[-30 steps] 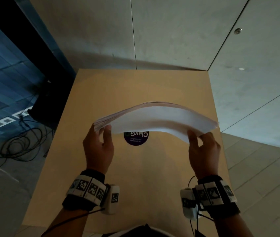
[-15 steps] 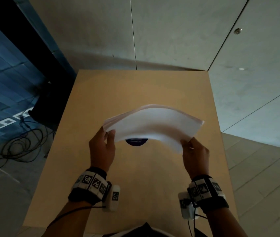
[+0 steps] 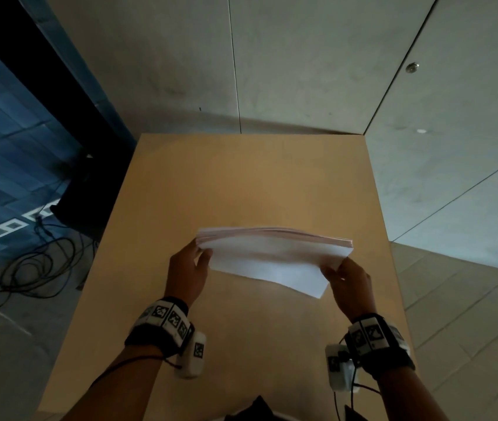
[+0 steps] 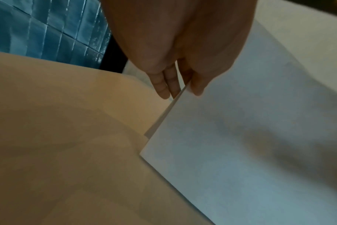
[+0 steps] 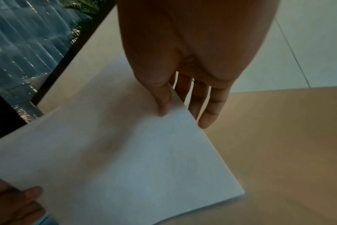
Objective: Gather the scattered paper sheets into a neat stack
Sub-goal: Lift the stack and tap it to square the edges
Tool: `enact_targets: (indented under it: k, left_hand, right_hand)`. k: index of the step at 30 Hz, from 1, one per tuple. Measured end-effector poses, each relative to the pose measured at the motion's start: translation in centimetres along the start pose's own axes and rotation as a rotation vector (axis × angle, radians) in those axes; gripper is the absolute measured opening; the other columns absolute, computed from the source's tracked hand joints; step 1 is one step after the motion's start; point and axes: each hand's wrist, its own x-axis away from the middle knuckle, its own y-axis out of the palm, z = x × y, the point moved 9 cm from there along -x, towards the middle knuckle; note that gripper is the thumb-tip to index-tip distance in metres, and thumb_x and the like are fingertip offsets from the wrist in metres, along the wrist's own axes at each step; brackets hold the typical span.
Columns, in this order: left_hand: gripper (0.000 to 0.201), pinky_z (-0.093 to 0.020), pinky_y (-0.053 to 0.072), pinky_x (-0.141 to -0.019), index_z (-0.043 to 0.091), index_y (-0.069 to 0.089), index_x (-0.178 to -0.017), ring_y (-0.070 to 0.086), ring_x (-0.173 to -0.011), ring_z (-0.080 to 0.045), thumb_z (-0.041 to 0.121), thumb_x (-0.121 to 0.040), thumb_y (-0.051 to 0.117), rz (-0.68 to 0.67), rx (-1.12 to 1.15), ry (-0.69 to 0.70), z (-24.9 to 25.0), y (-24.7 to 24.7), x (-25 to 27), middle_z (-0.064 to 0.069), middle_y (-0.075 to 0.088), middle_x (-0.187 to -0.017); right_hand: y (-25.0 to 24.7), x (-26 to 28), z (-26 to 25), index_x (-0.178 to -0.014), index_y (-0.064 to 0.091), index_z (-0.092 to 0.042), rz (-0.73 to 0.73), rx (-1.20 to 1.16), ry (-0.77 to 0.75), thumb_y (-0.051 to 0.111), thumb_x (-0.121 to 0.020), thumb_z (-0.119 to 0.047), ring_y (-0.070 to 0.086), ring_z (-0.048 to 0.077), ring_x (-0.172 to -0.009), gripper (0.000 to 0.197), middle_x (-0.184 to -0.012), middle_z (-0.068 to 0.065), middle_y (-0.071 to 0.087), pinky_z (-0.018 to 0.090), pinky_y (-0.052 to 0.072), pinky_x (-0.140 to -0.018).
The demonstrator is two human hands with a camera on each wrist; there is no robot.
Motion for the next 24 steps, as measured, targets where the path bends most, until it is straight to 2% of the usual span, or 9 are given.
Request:
enact_targets:
  k: [3, 6, 9, 11, 14, 16, 18, 22, 24]
  left_hand:
    - [0.02, -0.026, 0.051, -0.081, 0.008, 0.066, -0.111, 0.067, -0.097, -0.022, 0.017, -0.096, 0.056, -0.004, -0.074, 0.168, 3.6, -1.2, -0.6, -0.005, 0.07, -0.103]
    - [0.023, -0.033, 0.054, -0.08, 0.013, 0.065, -0.113, 0.067, -0.092, -0.024, 0.02, -0.095, 0.053, -0.041, -0.203, 0.329, 8.6, -2.7, -1.2, -0.005, 0.071, -0.104]
    - [0.024, -0.036, 0.053, -0.081, 0.016, 0.064, -0.116, 0.065, -0.095, -0.026, 0.016, -0.094, 0.053, -0.093, -0.345, 0.449, 13.9, -4.1, -1.6, -0.005, 0.07, -0.107]
    - [0.02, -0.039, 0.052, -0.075, 0.02, 0.062, -0.109, 0.064, -0.09, -0.026, 0.016, -0.093, 0.051, -0.16, -0.488, 0.501, 17.0, -4.1, -1.6, -0.001, 0.068, -0.101]
    - [0.022, -0.036, 0.05, -0.069, 0.025, 0.061, -0.102, 0.062, -0.085, -0.025, 0.011, -0.087, 0.053, -0.253, -0.678, 0.56, 20.8, -3.0, -1.0, 0.002, 0.066, -0.096]
    - [0.026, -0.036, 0.049, -0.068, 0.027, 0.062, -0.104, 0.062, -0.085, -0.025, 0.01, -0.086, 0.053, -0.303, -0.756, 0.584, 22.3, -2.1, -0.3, 0.002, 0.066, -0.095]
    - [0.026, -0.036, 0.05, -0.072, 0.03, 0.061, -0.106, 0.061, -0.087, -0.023, 0.013, -0.088, 0.053, -0.351, -0.732, 0.58, 22.7, -1.7, 0.1, 0.004, 0.065, -0.097]
    - [0.012, -0.037, 0.051, -0.075, 0.033, 0.059, -0.103, 0.06, -0.087, -0.017, 0.033, -0.093, 0.052, -0.401, -0.583, 0.529, 20.5, -2.6, 0.4, 0.01, 0.062, -0.093]
    - [0.018, -0.034, 0.052, -0.08, 0.034, 0.06, -0.109, 0.062, -0.094, -0.014, 0.032, -0.09, 0.059, -0.354, -0.475, 0.448, 17.6, -3.9, -0.3, 0.011, 0.065, -0.101]
  right_hand:
    - [-0.2, -0.1, 1.1, -0.108, 0.068, -0.019, -0.032, -0.021, 0.065, 0.065, -0.088, -0.021, 0.069, 0.025, -0.09, 0.021, -0.096, 0.002, 0.072, 0.04, 0.055, -0.083]
    - [-2.2, 0.2, 0.7, -0.122, 0.054, -0.019, 0.004, -0.056, 0.073, 0.069, -0.084, -0.015, 0.066, 0.028, -0.101, 0.04, -0.113, 0.007, 0.067, 0.036, 0.052, -0.083]
    - [-5.4, 1.1, -3.9, -0.143, 0.033, -0.023, 0.095, -0.003, -0.065, 0.074, -0.081, -0.015, 0.048, 0.023, -0.122, 0.074, -0.14, 0.006, 0.044, 0.041, 0.044, -0.098]
    - [-5.6, 2.2, -9.5, -0.146, 0.03, -0.024, 0.052, -0.005, -0.273, 0.076, -0.079, -0.02, 0.041, 0.011, -0.124, 0.08, -0.138, -0.006, 0.04, 0.034, 0.037, -0.103]
    - [-3.4, 3.0, -14.2, -0.136, 0.045, -0.03, -0.137, -0.104, -0.421, 0.075, -0.08, -0.029, 0.054, 0.002, -0.112, 0.064, -0.126, -0.014, 0.056, 0.024, 0.043, -0.096]
    - [-2.2, 3.0, -14.8, -0.116, 0.061, -0.024, -0.199, -0.141, -0.417, 0.069, -0.085, -0.036, 0.066, 0.013, -0.094, 0.034, -0.104, -0.004, 0.069, 0.038, 0.056, -0.083]
    - [-2.0, 3.1, -14.2, -0.097, 0.067, -0.015, -0.189, -0.229, -0.402, 0.063, -0.086, -0.047, 0.067, 0.027, -0.081, 0.035, -0.086, 0.008, 0.071, 0.052, 0.055, -0.073]
    - [-2.3, 3.5, -11.9, -0.098, 0.072, -0.022, -0.171, -0.471, -0.343, 0.064, -0.083, -0.045, 0.069, 0.026, -0.088, 0.029, -0.091, 0.006, 0.073, 0.056, 0.054, -0.079]
    - [-2.8, 3.4, -10.9, -0.101, 0.073, -0.022, -0.15, -0.558, -0.3, 0.066, -0.085, -0.036, 0.07, 0.027, -0.091, 0.022, -0.094, 0.007, 0.074, 0.056, 0.054, -0.082]
